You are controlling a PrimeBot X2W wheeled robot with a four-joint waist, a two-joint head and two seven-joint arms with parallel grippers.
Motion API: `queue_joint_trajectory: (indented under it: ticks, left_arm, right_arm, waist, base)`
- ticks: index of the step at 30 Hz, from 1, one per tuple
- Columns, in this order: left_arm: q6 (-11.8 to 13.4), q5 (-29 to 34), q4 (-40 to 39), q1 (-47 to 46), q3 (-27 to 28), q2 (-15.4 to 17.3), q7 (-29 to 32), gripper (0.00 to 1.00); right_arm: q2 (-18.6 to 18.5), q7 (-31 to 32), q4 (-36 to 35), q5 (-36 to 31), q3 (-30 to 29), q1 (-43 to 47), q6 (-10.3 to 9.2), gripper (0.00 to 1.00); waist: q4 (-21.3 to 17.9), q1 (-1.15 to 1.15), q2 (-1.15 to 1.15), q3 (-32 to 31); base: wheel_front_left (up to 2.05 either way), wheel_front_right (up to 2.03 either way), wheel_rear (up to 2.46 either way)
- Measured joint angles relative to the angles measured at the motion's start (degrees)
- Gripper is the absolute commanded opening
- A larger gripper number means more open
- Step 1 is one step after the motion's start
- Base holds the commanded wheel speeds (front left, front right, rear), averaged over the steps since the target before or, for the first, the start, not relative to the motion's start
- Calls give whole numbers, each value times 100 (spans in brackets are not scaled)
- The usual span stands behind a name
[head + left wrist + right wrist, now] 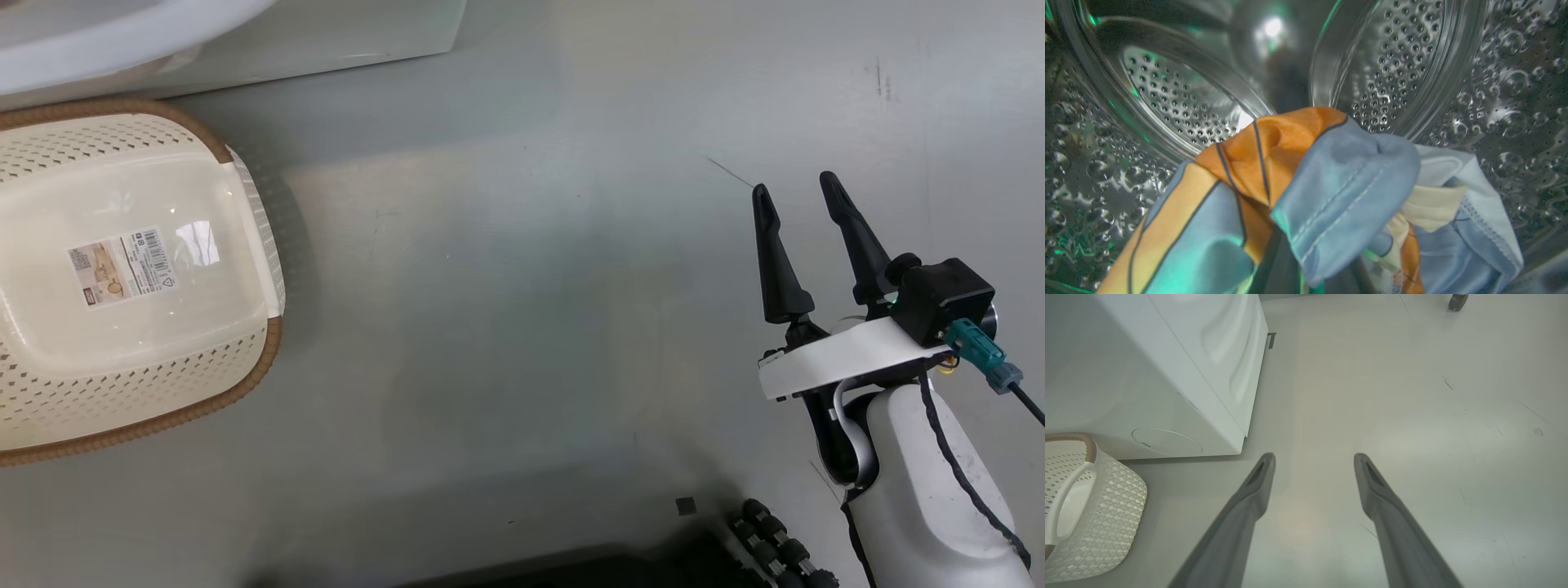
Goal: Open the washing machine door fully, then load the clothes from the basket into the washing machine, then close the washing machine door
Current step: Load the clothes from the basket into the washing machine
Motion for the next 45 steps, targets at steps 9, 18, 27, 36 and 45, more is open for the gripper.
queue_joint_trajectory:
  ticks: [9,18,27,36,45]
  left_arm:
    - [0,55,108,-188,-305,64,-387,0]
    - [0,-41,465,-194,-427,111,-481,35]
    - [0,-113,947,-198,-359,64,-603,100]
    - [0,-212,1220,-81,-323,-67,-730,100]
    - [0,-303,1422,379,-339,-231,-845,100]
  right_arm:
    - [7,0,0,0,11,-15,0,100]
    - [11,0,7,0,10,-34,0,100]
    - [14,0,59,0,-59,-132,0,100]
    - [12,0,112,-3,-158,-133,0,100]
    - [-8,0,194,-12,-215,-133,0,100]
  waist:
    - [-35,0,0,99]
    - [-42,0,0,121]
    - [-10,0,0,-8]
    - [85,0,0,-268]
    - [190,0,0,-593]
  base:
    - [0,0,0]
    - [0,0,0]
    - [0,0,0]
    - [0,0,0]
    - [0,0,0]
